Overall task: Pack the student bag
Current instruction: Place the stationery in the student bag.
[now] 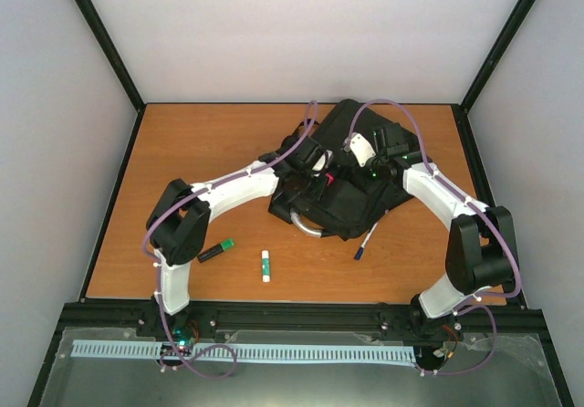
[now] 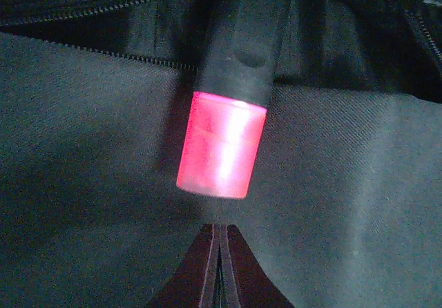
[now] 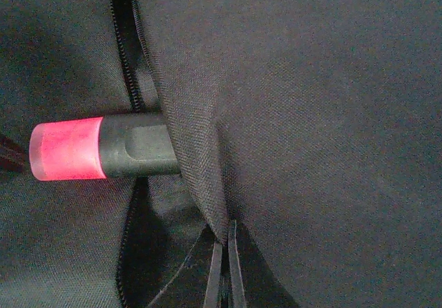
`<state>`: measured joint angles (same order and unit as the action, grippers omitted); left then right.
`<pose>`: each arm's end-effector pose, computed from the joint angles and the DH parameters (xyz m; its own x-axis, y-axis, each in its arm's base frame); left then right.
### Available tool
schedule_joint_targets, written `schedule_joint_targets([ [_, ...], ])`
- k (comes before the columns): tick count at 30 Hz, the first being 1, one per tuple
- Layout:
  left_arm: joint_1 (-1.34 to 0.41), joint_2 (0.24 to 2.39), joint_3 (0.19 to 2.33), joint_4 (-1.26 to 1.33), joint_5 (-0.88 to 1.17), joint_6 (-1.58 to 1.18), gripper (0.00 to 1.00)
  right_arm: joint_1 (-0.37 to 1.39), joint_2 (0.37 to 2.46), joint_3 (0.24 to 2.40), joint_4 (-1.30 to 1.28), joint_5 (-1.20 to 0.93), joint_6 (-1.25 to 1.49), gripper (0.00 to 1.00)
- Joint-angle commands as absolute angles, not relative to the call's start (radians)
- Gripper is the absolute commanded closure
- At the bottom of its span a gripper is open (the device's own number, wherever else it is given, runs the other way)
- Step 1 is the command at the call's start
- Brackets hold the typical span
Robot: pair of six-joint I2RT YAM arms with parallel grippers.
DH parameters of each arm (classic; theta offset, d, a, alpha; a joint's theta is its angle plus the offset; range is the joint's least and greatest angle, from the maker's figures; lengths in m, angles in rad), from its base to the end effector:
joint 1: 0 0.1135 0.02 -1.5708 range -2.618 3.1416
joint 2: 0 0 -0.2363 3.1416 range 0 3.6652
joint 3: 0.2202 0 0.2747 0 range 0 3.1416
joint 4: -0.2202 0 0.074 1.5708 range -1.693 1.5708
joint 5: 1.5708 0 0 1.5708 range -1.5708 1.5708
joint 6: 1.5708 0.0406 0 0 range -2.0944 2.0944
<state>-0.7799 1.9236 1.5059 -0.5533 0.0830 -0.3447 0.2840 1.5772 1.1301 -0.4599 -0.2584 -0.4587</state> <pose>0.3073 -0.3087 0.1869 -0.8004 0.3180 -0.5081 0.4926 0.8320 -0.2552 0.3417 0.1105 0.1988 -0.4911 -0.5893 -0.6415 -0.7132 0.6949 -0.0923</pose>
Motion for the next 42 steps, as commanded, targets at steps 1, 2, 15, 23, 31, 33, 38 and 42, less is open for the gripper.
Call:
schedule_joint_targets([
  [1,-0.771,1.991,1.589,-0.502,0.09,-0.336,0.96,0.291,1.564,1.128,-0.454,-0.309,-0.461,0.97],
  [2,-0.772,2.004,1.607,-0.502,0.092,-0.335,0.96,0.291,1.565,1.129,-0.454,-0.31,-0.46,0.97],
  [15,-0.772,2.104,1.732,-0.328,0.039,-0.401,0.95,0.291,1.57,1.127,-0.456,-0.327,-0.461,0.97],
  [23,-0.772,2.17,1.798,-0.285,0.034,-0.434,0.95,0.291,1.574,1.127,-0.457,-0.331,-0.46,0.97],
  [31,-0.772,2.116,1.675,-0.169,0.015,-0.468,0.93,0.291,1.574,1.127,-0.456,-0.327,-0.46,0.97],
  [33,-0.772,2.076,1.636,-0.158,0.014,-0.476,0.92,0.291,1.576,1.127,-0.455,-0.324,-0.459,0.97],
  [38,-0.773,1.949,1.565,-0.182,0.048,-0.53,0.82,0.291,1.584,1.132,-0.465,-0.337,-0.454,0.97],
  [42,-0.781,1.846,1.51,-0.224,0.057,-0.549,0.77,0.291,1.591,1.138,-0.467,-0.327,-0.451,0.97],
])
